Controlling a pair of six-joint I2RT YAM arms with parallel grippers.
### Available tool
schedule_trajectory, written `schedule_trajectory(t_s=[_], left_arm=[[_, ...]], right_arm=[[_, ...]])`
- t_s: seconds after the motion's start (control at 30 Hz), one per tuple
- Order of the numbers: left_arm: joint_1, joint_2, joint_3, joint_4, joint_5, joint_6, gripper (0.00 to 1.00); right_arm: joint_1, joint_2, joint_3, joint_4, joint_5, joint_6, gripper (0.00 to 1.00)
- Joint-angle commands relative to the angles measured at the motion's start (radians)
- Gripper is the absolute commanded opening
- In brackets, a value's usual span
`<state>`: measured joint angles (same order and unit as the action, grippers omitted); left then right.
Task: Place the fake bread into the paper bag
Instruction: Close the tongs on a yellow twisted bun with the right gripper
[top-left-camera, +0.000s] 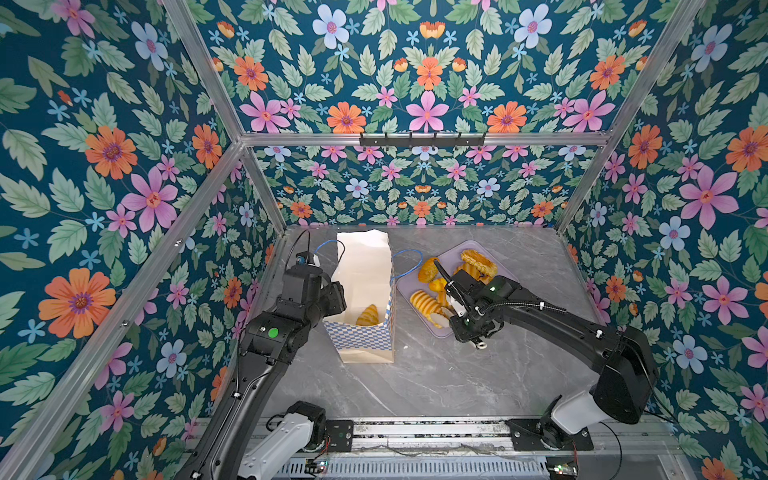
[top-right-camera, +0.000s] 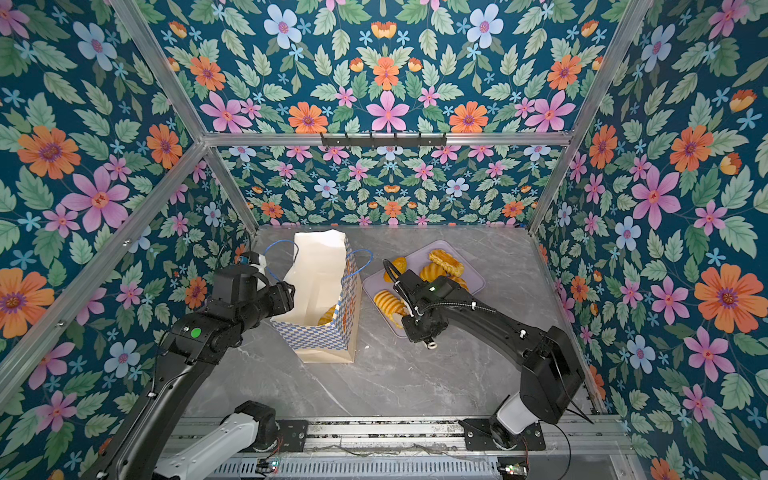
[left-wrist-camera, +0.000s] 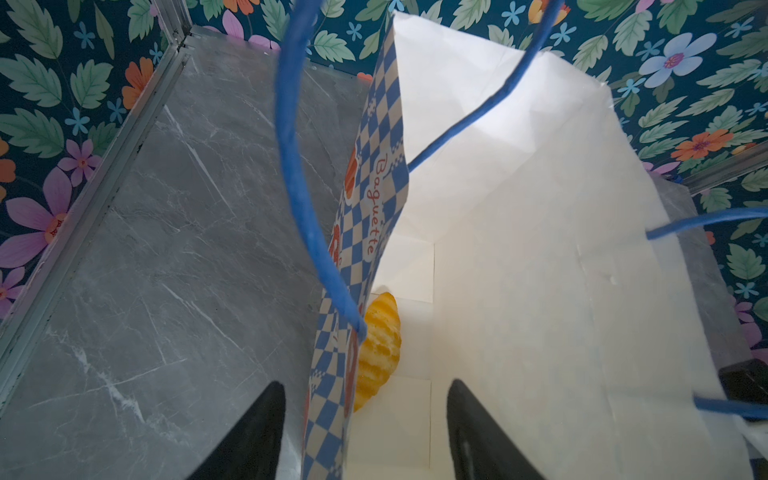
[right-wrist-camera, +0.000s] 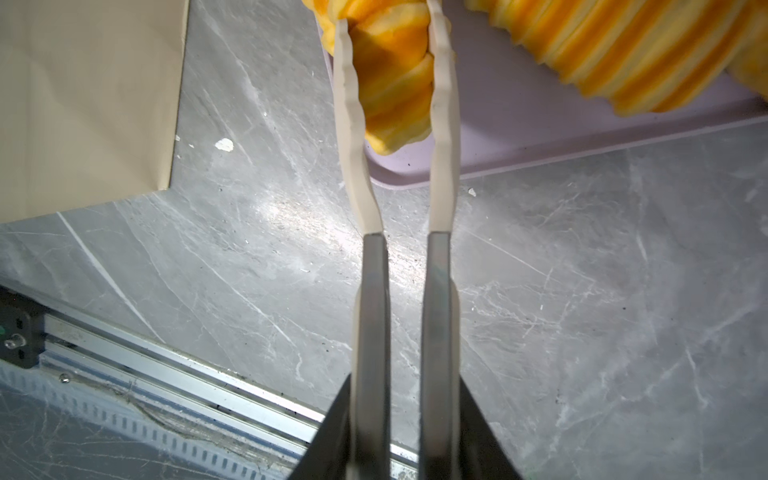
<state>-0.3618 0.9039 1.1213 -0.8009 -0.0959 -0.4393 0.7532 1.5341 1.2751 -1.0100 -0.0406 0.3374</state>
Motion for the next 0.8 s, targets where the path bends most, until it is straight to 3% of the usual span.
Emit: schedule_trajectory(t_s=[0.0, 0.3, 0.77], left_arm=[[0.001, 0.0, 0.012, 0.011, -0.01, 0.001, 0.65], [0.001, -0.006, 0.026, -0.006, -0.022, 0.004, 0.65], [0.001, 0.009, -0.001, 0.009, -0.003, 0.005, 0.47]], right_arm=[[0.001, -0.025, 0.013, -0.009, 0.016, 0.013, 0.29], [-0.005, -0.096, 0.038, -0.02, 0.027, 0.038, 0.28], [-0.099, -0.24, 0.036, 0.007, -0.026, 0.073, 0.27]])
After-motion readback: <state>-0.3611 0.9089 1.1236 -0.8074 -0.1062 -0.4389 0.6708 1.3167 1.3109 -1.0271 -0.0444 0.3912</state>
